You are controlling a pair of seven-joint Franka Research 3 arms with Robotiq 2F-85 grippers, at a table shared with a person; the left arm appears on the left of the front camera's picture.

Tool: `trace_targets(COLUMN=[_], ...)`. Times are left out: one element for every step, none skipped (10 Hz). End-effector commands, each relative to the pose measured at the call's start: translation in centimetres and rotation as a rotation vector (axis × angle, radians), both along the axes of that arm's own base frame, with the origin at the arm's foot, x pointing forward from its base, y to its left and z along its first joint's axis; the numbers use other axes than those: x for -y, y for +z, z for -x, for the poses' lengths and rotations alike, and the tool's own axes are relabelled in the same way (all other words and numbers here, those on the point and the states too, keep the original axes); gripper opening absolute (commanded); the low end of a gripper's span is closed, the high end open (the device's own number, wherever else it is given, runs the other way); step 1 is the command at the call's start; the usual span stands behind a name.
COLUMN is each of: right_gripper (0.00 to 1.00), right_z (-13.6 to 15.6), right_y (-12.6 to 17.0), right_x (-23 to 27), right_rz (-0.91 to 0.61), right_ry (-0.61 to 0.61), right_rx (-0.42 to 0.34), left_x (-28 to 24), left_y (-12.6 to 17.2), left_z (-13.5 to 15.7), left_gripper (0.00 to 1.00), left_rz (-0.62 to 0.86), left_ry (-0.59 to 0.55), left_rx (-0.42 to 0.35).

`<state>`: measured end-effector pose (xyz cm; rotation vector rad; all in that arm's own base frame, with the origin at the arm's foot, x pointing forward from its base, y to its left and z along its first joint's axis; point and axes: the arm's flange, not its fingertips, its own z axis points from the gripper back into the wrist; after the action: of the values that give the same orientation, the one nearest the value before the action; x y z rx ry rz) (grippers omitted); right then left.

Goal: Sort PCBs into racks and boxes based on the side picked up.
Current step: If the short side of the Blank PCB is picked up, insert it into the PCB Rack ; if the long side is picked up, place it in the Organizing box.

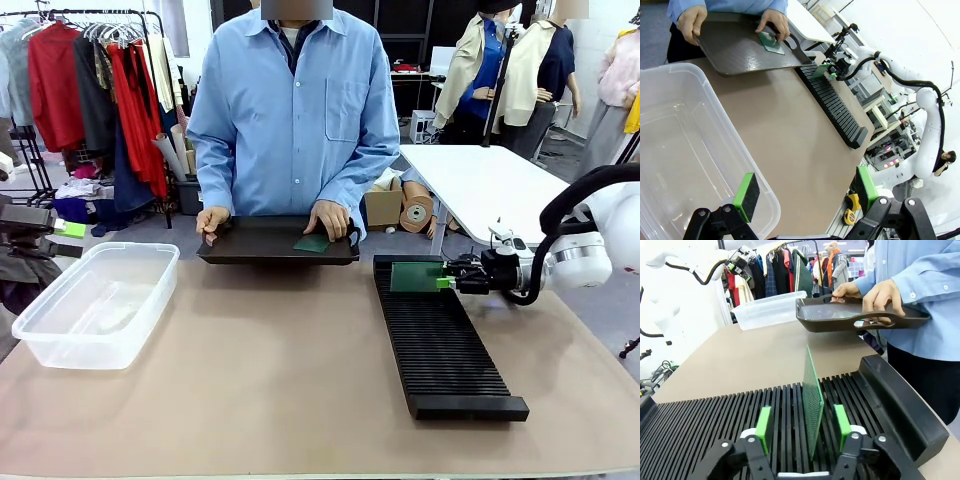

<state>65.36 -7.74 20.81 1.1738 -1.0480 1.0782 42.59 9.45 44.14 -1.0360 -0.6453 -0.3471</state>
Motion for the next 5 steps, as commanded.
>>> trace_targets(right_gripper=[1.0, 1.0, 1.0, 1.0, 1.0], right_z=[-1.0, -1.0, -1.1, 0.0, 0.0], right_y=[0.7, 0.7, 0.7, 0.1, 0.1], right_x=[0.1, 0.1, 0.1, 0.1, 0.1], right_rz=[-0.029, -0.024, -0.025, -0.002, -0.002], right_ry=[-0.007, -0.002, 0.012, -0.003, -0.003], right_rx=[-0.021, -0.024, -0.031, -0.009, -0.009], left_x=[0.0, 0.0, 0.0, 0.0, 0.0], left_y=[0.2, 0.2, 0.2, 0.2, 0.2], left_z=[0.0, 0.0, 0.0, 0.0, 0.0], left_gripper=[1.0, 1.0, 1.0, 1.0, 1.0], left_rz=[0.003, 0.003, 0.003, 0.003, 0.003], left_ry=[0.003, 0.003, 0.003, 0.003, 0.003], left_rx=[0.005, 0.005, 0.005, 0.005, 0.005])
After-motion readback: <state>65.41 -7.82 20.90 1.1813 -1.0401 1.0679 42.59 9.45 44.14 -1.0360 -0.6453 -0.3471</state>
